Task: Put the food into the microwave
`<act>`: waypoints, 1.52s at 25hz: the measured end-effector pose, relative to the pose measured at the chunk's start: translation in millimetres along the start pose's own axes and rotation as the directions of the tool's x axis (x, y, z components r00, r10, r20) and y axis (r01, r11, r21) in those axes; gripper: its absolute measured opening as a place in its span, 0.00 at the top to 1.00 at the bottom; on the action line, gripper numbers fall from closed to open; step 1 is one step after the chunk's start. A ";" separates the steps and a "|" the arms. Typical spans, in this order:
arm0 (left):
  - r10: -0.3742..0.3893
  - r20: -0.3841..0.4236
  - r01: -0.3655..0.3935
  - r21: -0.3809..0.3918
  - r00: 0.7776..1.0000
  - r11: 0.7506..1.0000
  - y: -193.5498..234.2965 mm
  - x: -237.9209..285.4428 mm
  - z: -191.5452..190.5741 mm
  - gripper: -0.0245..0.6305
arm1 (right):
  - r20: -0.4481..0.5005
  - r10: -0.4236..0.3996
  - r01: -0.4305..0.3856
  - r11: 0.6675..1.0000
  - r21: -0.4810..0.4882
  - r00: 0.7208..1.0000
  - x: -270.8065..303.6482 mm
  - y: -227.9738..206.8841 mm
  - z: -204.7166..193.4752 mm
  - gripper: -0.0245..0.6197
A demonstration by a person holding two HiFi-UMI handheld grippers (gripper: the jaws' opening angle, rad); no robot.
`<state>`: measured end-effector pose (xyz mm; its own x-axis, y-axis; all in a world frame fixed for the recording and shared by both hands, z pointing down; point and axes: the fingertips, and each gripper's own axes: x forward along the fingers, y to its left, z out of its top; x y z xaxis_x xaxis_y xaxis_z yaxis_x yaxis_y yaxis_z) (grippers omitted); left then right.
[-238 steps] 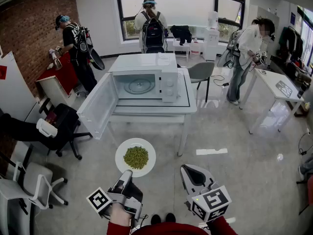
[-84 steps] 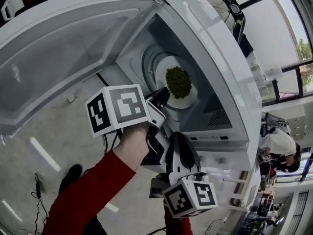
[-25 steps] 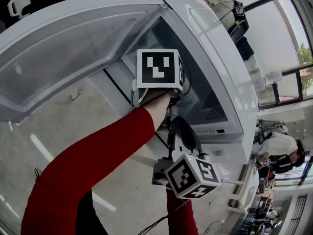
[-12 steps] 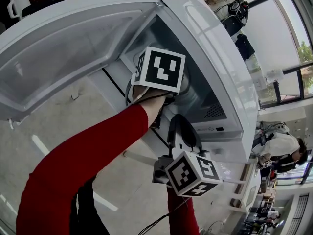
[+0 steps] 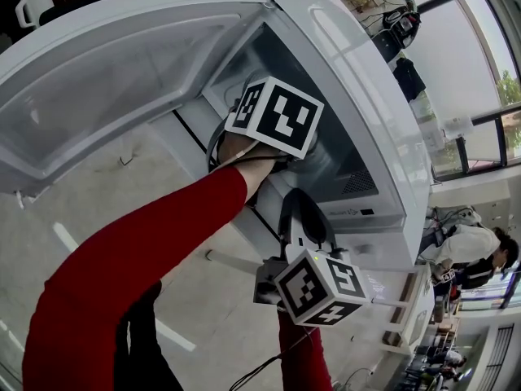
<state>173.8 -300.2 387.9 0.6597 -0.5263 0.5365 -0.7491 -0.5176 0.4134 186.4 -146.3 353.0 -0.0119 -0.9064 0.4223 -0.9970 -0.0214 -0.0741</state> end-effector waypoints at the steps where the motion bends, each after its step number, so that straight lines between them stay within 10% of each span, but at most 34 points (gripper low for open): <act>1: 0.004 -0.002 -0.003 0.015 1.000 1.000 -0.4 0.4 -0.1 0.75 | -0.001 0.001 -0.001 1.000 -0.001 1.000 -0.1 0.1 -0.5 0.94; 38: 0.139 0.016 -0.139 0.222 0.990 0.965 8.2 8.2 5.6 0.71 | -0.012 0.012 -0.012 1.000 0.001 1.000 -3.7 -3.2 -7.0 0.94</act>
<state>173.3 -312.5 391.5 0.5503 -0.6038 0.5768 -0.8012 -0.5764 0.1610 189.2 -140.0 358.0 -0.0245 -0.9013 0.4324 -0.9968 -0.0112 -0.0797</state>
